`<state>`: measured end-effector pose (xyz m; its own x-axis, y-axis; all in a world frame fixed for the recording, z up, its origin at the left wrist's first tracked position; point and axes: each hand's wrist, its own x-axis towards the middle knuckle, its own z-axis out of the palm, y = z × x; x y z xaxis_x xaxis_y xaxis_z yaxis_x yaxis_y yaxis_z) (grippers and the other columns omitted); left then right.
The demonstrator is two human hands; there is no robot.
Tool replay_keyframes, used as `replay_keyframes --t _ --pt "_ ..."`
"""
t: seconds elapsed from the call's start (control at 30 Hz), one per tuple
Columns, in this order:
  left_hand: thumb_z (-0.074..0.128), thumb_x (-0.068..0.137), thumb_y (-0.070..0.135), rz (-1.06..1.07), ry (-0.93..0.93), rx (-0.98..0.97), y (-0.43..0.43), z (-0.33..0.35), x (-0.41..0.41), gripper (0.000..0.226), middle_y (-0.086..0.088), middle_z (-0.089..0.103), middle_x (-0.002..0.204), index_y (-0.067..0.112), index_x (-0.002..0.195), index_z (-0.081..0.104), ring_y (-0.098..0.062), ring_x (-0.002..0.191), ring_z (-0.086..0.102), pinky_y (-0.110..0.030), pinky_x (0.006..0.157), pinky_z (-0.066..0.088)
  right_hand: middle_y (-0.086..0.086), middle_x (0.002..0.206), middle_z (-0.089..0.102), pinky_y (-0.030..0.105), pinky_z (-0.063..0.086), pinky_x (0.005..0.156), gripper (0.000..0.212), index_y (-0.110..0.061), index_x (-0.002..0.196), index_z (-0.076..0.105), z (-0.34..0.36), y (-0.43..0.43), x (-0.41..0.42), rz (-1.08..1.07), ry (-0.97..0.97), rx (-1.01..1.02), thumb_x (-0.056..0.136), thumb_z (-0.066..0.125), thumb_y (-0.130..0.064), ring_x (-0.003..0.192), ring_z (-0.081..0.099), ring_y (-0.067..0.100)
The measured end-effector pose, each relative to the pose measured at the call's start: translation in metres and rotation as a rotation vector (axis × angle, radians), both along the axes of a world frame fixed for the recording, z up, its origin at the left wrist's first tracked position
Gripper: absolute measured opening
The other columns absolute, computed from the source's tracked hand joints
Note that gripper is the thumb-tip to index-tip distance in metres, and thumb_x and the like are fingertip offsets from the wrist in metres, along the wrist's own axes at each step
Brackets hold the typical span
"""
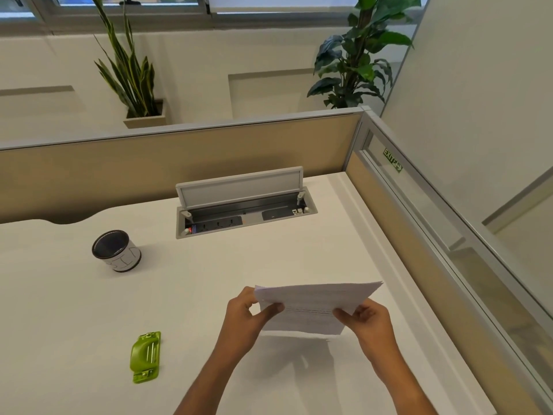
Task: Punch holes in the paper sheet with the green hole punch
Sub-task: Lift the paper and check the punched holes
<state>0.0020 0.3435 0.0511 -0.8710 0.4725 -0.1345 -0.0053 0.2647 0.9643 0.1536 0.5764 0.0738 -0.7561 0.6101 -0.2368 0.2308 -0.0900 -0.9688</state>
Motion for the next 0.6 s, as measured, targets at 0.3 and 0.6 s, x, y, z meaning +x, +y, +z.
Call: replay_keyframes --t 0.3,0.6 --pt "0.087 0.090 0.031 -0.070 0.193 -0.063 0.002 0.019 -0.004 0.009 0.018 0.076 0.098 0.037 0.096 0.084 -0.012 0.102 0.069 -0.040 0.086 0.058 -0.002 0.095 0.083 0.030 0.062 0.086 0.031 -0.022 0.090 0.082 0.043 0.012 0.010 -0.039 0.105 0.197 0.078 0.088 0.006 0.093 0.078 0.016" --pt "0.073 0.092 0.040 -0.308 0.920 -0.366 0.027 0.099 -0.023 0.017 0.023 0.080 0.099 0.041 0.105 0.083 -0.007 0.093 0.057 -0.026 0.079 0.048 -0.023 0.120 0.078 0.018 0.052 0.099 0.051 -0.043 0.123 0.076 0.149 0.028 0.012 0.342 0.013 0.653 0.084 0.091 -0.014 0.125 0.067 0.004"
